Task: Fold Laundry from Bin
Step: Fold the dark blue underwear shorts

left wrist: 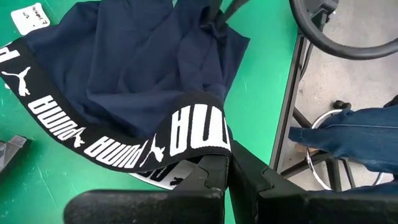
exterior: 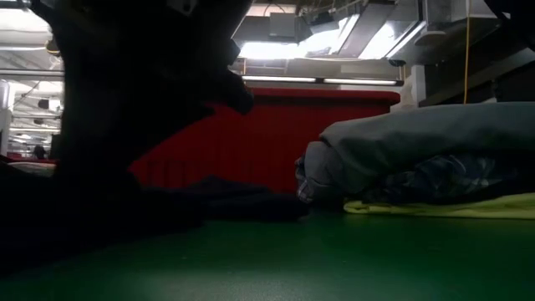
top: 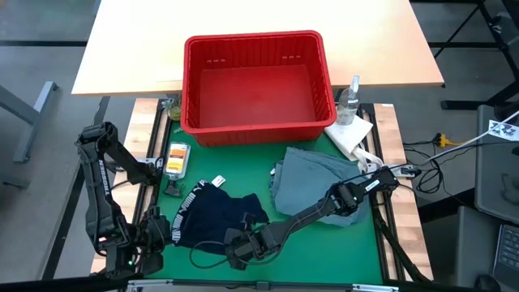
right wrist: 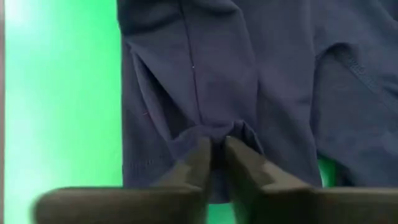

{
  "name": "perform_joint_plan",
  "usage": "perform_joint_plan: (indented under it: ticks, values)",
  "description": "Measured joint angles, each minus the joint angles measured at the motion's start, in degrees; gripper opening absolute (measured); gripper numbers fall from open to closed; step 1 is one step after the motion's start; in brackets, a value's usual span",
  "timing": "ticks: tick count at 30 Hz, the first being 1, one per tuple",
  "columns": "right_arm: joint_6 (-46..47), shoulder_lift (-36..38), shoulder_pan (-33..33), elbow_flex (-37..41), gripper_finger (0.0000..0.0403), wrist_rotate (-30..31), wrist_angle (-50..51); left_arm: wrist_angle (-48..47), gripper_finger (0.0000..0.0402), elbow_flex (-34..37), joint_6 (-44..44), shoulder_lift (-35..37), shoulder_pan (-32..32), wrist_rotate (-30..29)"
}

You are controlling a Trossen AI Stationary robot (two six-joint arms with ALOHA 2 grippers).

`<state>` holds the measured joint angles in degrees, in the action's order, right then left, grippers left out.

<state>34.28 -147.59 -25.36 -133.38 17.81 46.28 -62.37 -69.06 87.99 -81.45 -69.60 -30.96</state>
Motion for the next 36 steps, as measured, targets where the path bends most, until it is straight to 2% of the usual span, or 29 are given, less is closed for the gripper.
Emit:
perform_joint_plan:
  ticks: [3,8,13,16,21,27,36]
  values:
    - [-0.9,0.0,0.0,0.0,0.0009,0.9,0.1,0.0,0.0000,0.0,0.0,0.0,0.0,-0.1]
    - [-3.4,0.4,-0.1,0.0,0.0023,-1.2,0.3,0.0,0.0000,0.0,0.1,0.1,0.0,-2.6]
    - [-7.7,2.8,-0.1,-1.4,0.0004,-2.4,2.4,-0.1,0.0000,-0.5,0.1,0.5,0.0,-2.9]
    - [-10.0,5.5,-0.1,-1.6,0.0008,-2.3,3.8,-0.1,0.0000,-2.3,-0.3,0.5,0.0,-4.8]
    - [-14.9,10.7,-0.1,-1.5,0.0004,-1.5,6.2,-1.2,0.0000,-7.7,-6.2,0.5,0.4,-9.1]
    - [-18.7,18.3,-0.2,-1.5,0.0002,3.4,12.2,-9.4,0.0000,-18.3,-13.5,0.6,2.0,-13.0]
    - [-25.5,30.8,-0.1,-1.6,0.0001,17.7,17.3,-26.4,0.0000,-33.8,-15.3,0.6,2.2,-21.6]
